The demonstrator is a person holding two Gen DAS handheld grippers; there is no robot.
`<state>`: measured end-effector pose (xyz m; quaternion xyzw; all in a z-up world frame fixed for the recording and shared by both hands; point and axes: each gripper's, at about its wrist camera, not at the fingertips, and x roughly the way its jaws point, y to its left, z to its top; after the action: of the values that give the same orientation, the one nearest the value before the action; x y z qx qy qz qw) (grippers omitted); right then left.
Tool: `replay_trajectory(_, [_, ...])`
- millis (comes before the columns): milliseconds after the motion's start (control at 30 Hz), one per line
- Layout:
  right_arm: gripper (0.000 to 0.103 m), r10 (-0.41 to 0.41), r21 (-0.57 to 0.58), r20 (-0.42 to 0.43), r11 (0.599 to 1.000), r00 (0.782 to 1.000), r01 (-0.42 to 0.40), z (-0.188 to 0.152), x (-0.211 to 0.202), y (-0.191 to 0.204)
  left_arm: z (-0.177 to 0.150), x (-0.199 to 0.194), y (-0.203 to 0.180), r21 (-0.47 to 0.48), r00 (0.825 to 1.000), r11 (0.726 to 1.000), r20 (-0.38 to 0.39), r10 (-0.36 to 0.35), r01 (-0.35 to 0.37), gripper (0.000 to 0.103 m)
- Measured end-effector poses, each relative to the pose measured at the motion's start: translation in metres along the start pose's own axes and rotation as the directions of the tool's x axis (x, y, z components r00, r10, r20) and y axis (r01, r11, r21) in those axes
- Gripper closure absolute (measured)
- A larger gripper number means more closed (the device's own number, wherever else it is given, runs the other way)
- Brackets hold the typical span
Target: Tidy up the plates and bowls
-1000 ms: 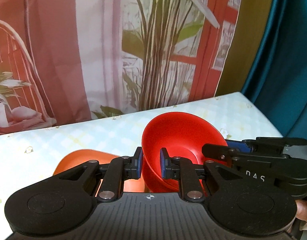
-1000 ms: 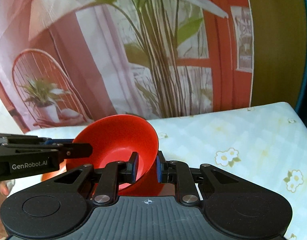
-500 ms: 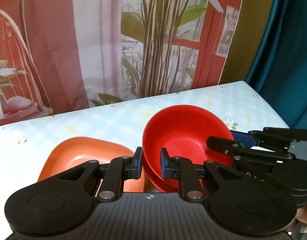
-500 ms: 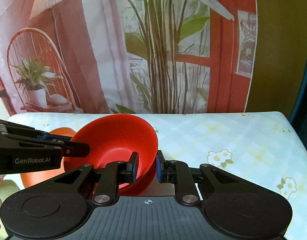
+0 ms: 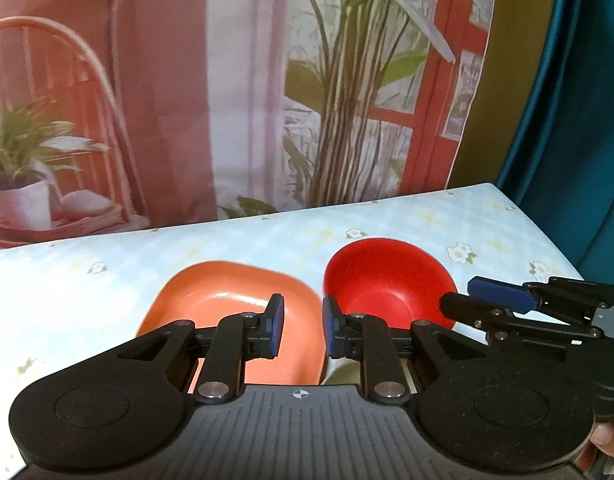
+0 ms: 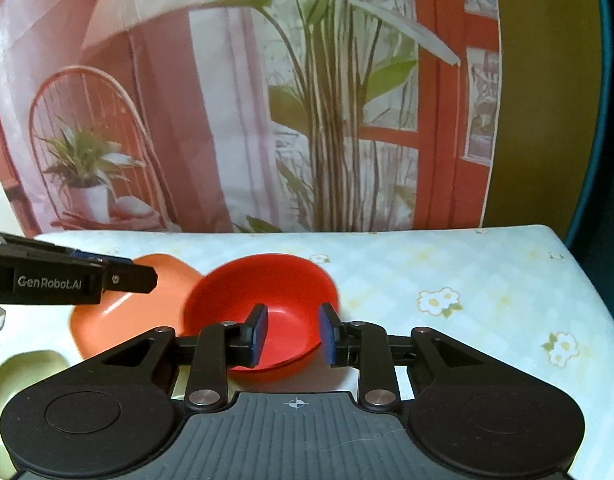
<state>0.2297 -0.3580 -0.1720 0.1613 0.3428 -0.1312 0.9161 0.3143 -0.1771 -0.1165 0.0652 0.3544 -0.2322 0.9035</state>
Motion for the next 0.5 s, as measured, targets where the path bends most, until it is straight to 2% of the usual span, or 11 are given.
replay_trajectory(167, [0.077,0.021,0.015,0.030,1.000,0.999,-0.021,-0.011,-0.021,0.019,-0.016,-0.038,0.015,0.009,0.999,1.000,0.051,0.017,-0.017,0.065])
replay_trajectory(333, [0.076,0.057,0.009,0.056,0.998,0.997,-0.058,-0.023,-0.043,0.042,-0.036,-0.076,0.030,0.016,0.993,0.999,0.109,0.050,-0.052,0.064])
replay_trajectory(500, [0.076,0.096,0.022,0.067,0.995,0.993,-0.098,-0.037,-0.062,0.060,-0.056,-0.106,0.038,0.005,0.991,0.999,0.120,0.053,-0.054,0.064])
